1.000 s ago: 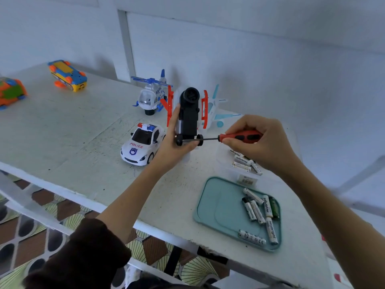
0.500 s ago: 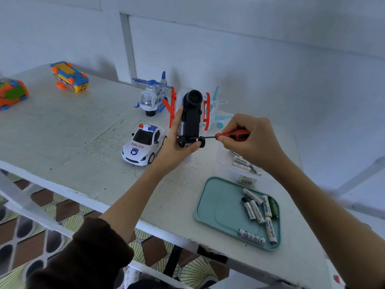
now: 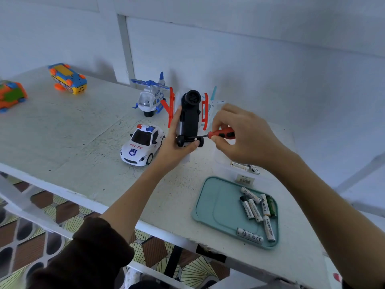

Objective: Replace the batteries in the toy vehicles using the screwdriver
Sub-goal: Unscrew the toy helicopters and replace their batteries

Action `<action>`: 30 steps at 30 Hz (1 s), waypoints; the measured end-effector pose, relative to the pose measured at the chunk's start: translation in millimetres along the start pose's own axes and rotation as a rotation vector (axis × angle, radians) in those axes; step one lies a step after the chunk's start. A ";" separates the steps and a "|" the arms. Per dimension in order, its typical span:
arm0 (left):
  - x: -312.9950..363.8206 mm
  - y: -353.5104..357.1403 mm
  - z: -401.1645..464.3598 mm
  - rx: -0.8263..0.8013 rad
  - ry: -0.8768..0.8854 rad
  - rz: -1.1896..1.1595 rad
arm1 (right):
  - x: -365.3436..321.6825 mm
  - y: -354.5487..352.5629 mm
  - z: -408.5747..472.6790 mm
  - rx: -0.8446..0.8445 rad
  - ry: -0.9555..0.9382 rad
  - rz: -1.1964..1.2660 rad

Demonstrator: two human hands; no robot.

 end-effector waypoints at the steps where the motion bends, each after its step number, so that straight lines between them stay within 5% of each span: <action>1: -0.5 -0.2 -0.1 0.003 0.001 -0.009 | -1.1 -0.1 1.5 -0.033 0.000 0.038; 6: -2.5 -1.3 -0.9 0.025 -0.010 -0.015 | -14.6 -8.7 12.2 0.013 -0.139 0.027; 10: -0.9 0.3 -2.1 0.018 -0.015 -0.002 | -6.3 -6.3 17.8 0.030 0.074 -0.235; 13: 0.0 1.1 -3.0 0.016 -0.028 -0.001 | 3.5 -8.0 17.4 -0.013 0.222 -0.210; 20: -0.8 -0.6 -2.0 0.033 -0.017 -0.037 | -3.6 -4.7 7.6 -0.191 0.189 -0.055; 26: 1.3 -1.8 -1.2 0.049 0.002 -0.060 | -1.8 -9.2 9.7 -0.106 0.304 -0.284; 30: -1.1 -1.3 -2.5 0.039 -0.016 -0.061 | -10.4 -5.1 15.3 -0.073 0.168 -0.192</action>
Point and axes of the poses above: each hand's wrist, its own z-axis towards the middle knuckle, its own y-axis out of the palm, x = y × z, the point moved 8 cm from there along z, towards the middle knuckle, and after that the axes turned 11 degrees about z, right-handed, at the moved point
